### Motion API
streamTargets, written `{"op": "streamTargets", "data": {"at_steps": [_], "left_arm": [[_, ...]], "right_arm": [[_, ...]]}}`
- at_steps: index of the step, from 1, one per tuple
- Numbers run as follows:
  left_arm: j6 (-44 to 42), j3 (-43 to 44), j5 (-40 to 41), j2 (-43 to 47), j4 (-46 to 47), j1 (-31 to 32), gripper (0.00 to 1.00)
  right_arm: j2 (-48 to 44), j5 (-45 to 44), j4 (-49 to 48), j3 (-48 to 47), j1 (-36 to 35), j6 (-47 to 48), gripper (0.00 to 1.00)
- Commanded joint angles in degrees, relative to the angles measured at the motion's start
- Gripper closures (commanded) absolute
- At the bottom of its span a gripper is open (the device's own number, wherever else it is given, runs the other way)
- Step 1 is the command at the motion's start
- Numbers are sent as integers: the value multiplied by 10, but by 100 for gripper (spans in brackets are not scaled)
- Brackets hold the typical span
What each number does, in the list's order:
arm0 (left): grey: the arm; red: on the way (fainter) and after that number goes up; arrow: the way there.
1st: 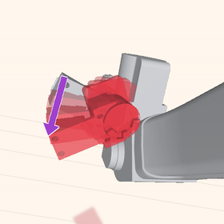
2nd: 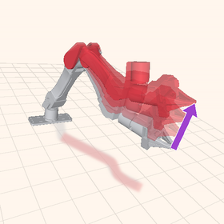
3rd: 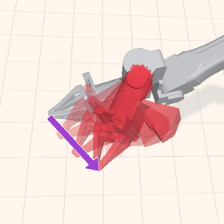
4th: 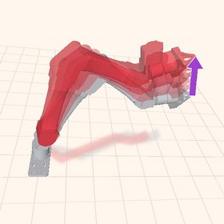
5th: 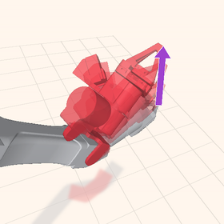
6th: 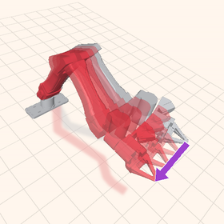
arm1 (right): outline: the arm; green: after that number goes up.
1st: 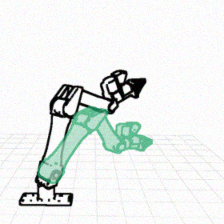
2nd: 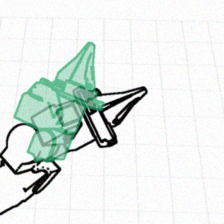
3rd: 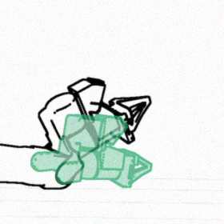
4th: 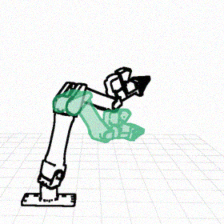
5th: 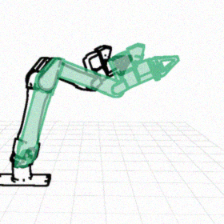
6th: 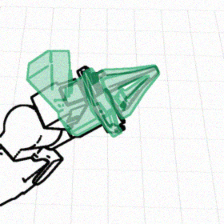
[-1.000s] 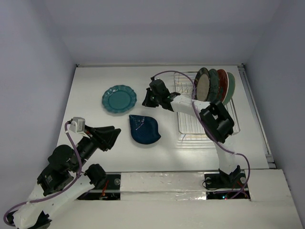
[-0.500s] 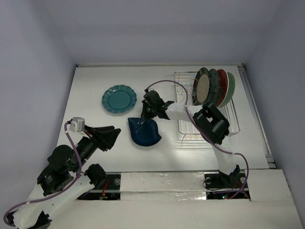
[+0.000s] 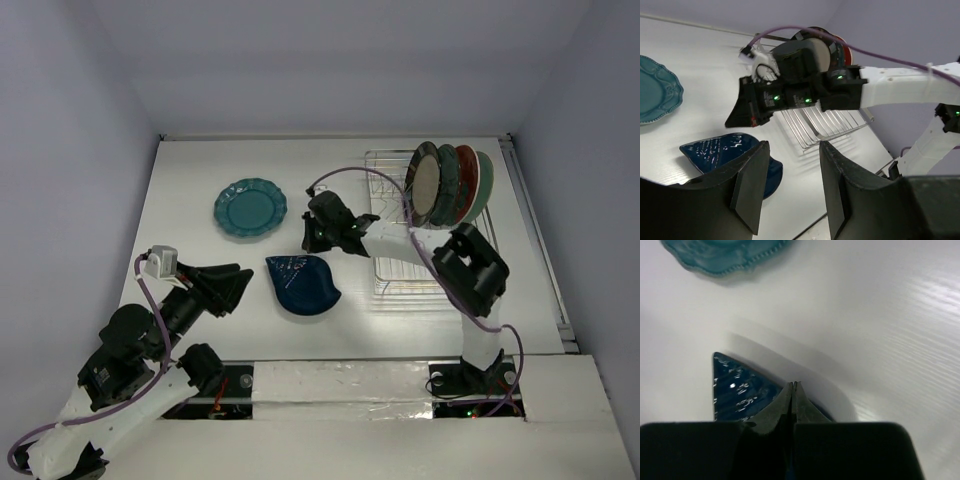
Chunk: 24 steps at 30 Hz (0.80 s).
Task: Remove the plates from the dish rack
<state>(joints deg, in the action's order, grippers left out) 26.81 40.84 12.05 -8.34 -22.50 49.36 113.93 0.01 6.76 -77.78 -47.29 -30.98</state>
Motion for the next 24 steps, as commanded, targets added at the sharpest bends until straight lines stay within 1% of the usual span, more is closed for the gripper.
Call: {"op": "streamTargets", "data": {"at_steps": [1, 3, 4, 5, 6, 8, 9, 10, 11, 12, 13, 14, 15, 17, 19, 21, 22, 23, 24], "left_arm": [[-7, -3, -2, 10, 26, -4, 59], [-9, -2, -2, 10, 26, -4, 59], [-8, -2, -2, 11, 26, -4, 59], [-8, -2, -2, 13, 27, -4, 59], [-10, -2, -2, 14, 29, -4, 59], [-11, -4, -2, 19, 30, -4, 60], [-11, -4, -2, 19, 33, -4, 60], [-12, -4, -2, 22, 32, -4, 60], [-12, -4, -2, 22, 33, -4, 61], [-13, -4, -2, 24, 33, -4, 63], [-13, -4, -2, 24, 33, -4, 69], [-13, -3, -2, 24, 32, -4, 80], [-12, -3, -2, 25, 31, -4, 86], [-11, -2, -2, 25, 30, -4, 97], [-11, -3, -2, 23, 29, -4, 99], [-11, -1, -2, 18, 29, -4, 98], [-11, -2, -2, 17, 29, -4, 96], [-11, -2, -2, 17, 30, -4, 90], [-11, -2, -2, 17, 30, -4, 86]], "right_arm": [[-121, -100, 31, -16, 1, 42, 100], [-176, -148, 38, 0, 25, 49, 100], [-205, -157, 42, 23, 37, 51, 100], [-260, -170, 50, 32, 47, 59, 100], [-284, -206, 61, 39, 58, 65, 100], [-323, -239, 104, 50, 98, 80, 100], [-352, -270, 119, 51, 113, 87, 100], [-362, -286, 147, 51, 143, 94, 94], [-372, -300, 156, 53, 157, 100, 85], [-389, -315, 163, 54, 171, 107, 59], [-396, -322, 177, 55, 184, 112, 50], [-399, -332, 185, 56, 205, 119, 45], [-409, -338, 193, 58, 215, 121, 39], [-419, -320, 195, 64, 237, 127, 38], [-416, -292, 190, 69, 271, 132, 38], [-403, -280, 193, 59, 290, 138, 39], [-396, -273, 189, 57, 290, 142, 40], [-377, -266, 187, 54, 301, 145, 40], [-368, -256, 185, 50, 306, 145, 40]]}}
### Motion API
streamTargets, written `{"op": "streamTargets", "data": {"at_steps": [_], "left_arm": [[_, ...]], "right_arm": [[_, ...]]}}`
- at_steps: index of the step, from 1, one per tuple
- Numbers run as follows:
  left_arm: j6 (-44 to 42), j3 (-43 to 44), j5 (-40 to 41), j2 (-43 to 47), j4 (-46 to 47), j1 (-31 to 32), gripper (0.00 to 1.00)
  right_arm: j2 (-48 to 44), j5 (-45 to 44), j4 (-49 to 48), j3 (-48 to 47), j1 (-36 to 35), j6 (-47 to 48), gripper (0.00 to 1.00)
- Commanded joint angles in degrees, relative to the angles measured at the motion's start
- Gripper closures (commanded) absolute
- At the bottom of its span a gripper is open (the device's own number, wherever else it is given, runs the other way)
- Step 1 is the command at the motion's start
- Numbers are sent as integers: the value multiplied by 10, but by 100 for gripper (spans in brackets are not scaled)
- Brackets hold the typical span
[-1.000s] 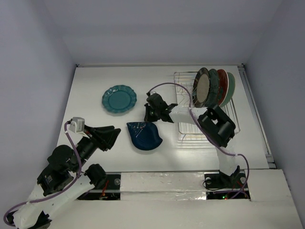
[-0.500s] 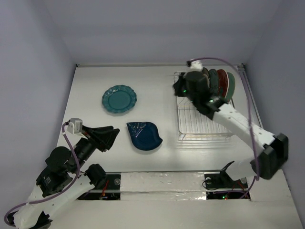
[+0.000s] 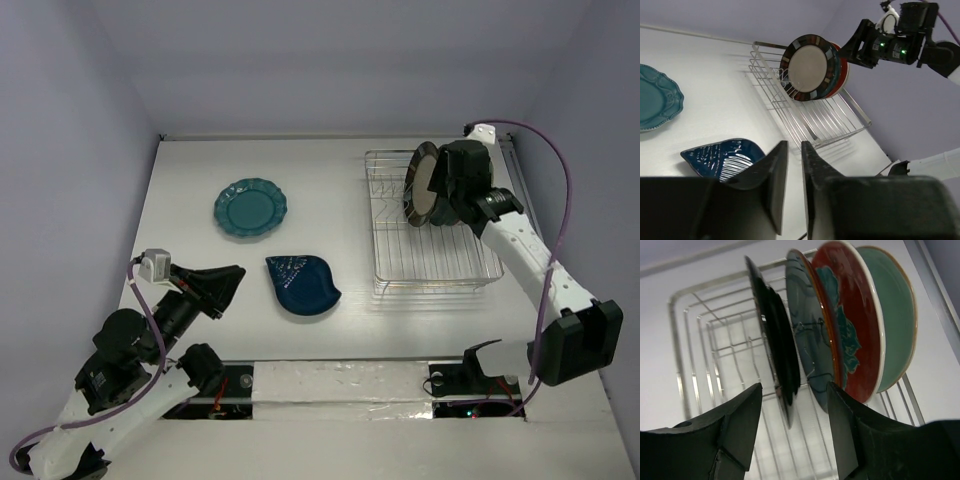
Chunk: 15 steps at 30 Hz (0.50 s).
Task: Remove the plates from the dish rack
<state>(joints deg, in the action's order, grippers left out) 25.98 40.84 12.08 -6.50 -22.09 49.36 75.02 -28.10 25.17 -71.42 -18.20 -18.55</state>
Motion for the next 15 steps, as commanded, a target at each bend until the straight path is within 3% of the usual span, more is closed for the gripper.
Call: {"op": "streamTargets", "data": {"at_steps": [1, 2, 12, 15], "left_arm": [[-3, -2, -2, 1, 26, -4, 84], [-3, -2, -2, 2, 26, -4, 79], [-5, -4, -2, 23, 30, -4, 78], [-6, -4, -2, 23, 30, -4, 75]], "right_arm": [[32, 28, -4, -20, 26, 22, 41], [55, 28, -1, -25, 32, 23, 41], [145, 1, 61, -118, 32, 57, 63], [152, -13, 70, -123, 32, 68, 76]]}}
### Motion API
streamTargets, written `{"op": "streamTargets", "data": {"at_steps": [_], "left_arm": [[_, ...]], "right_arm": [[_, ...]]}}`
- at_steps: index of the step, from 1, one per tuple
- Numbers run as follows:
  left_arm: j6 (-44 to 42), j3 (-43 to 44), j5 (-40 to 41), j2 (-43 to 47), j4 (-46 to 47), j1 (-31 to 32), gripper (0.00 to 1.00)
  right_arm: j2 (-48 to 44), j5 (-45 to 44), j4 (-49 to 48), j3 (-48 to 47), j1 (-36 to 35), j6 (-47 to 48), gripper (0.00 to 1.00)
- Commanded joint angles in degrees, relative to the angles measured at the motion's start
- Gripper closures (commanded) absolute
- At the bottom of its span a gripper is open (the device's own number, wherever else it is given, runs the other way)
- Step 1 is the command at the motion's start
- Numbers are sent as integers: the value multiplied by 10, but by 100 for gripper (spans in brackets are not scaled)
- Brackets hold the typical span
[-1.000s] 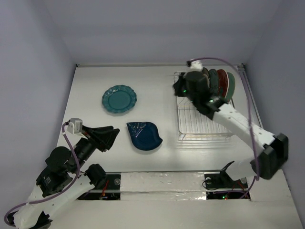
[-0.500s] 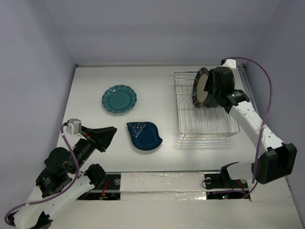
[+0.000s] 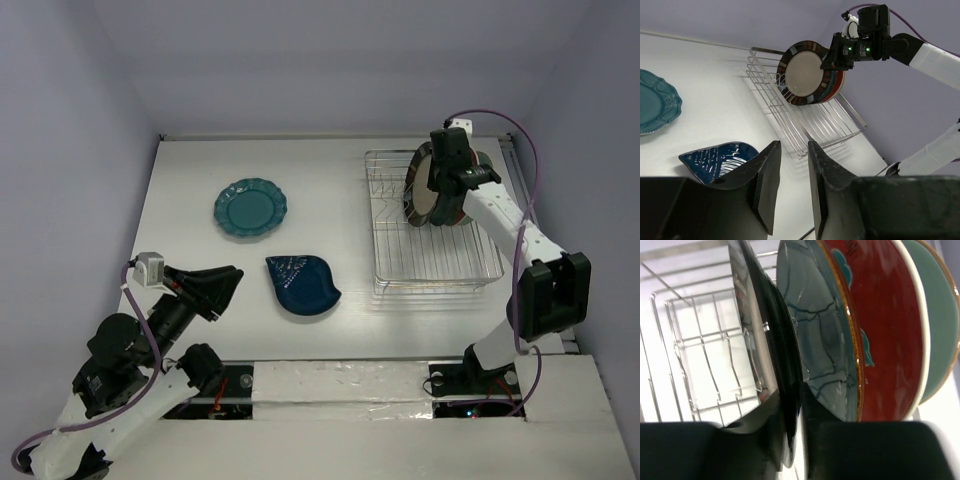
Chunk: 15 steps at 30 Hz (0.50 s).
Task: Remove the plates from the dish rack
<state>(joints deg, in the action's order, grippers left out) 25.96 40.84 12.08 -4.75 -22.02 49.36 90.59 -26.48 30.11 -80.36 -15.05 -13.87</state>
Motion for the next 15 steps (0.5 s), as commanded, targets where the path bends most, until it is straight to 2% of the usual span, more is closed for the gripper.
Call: {"op": "streamTargets", "data": {"at_steps": [1, 4, 6, 15], "left_arm": [[-6, -4, -2, 5, 31, -4, 75], [-6, -4, -2, 5, 30, -4, 73], [-5, -4, -2, 5, 30, -4, 73], [-3, -4, -2, 6, 31, -4, 71]], "right_arm": [[-1, -37, 30, -40, 0, 21, 83], [-5, -38, 36, -51, 0, 31, 96], [-19, -33, 32, -54, 0, 43, 100], [-64, -29, 32, -106, -10, 73, 100]]}}
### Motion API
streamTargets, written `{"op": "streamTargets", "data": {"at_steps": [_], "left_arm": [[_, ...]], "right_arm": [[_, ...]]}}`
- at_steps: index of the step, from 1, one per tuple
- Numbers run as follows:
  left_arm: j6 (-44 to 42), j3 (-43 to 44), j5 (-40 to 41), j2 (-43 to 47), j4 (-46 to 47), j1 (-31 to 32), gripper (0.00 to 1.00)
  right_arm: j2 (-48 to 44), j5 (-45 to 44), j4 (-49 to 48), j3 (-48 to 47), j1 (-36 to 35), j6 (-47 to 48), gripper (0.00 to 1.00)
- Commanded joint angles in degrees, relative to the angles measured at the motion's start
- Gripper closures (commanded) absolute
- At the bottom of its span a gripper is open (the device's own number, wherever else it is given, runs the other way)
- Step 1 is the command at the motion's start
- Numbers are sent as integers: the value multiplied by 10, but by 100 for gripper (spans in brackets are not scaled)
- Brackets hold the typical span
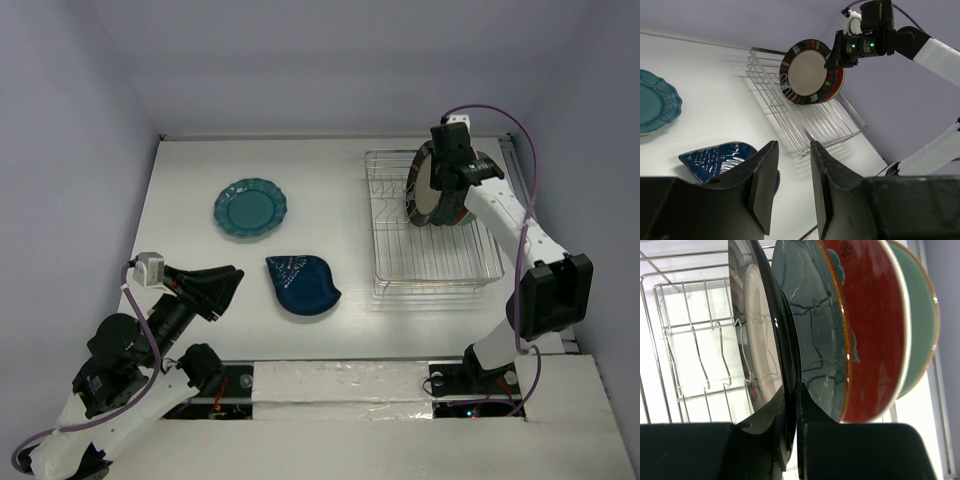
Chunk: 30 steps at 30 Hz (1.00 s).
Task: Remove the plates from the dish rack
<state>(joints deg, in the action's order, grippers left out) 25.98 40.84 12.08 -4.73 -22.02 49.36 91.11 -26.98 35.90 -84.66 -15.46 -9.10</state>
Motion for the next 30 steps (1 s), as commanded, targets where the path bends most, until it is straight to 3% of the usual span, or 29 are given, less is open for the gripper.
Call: {"op": "streamTargets", "data": {"at_steps": [1, 10, 15, 21, 24, 30], "left_arm": [[-3, -4, -2, 6, 31, -4, 71], [-1, -4, -2, 7, 28, -4, 66], [-1, -4, -2, 5, 28, -4, 65], [0, -4, -2, 6, 28, -4, 63], [2, -4, -2, 4, 27, -4, 63], [7, -1, -2, -2, 19, -4, 61]], "right_arm": [[-73, -25, -26, -67, -6, 26, 100], [-108, -91, -28, -100, -33, 22, 100], [-166, -74, -43, -105, -38, 2, 100], [-197, 61, -113, -60, -68, -75, 100], [-183, 148, -192, -25, -103, -137, 100], [-43, 299, -324, -43, -166, -254, 100]]}}
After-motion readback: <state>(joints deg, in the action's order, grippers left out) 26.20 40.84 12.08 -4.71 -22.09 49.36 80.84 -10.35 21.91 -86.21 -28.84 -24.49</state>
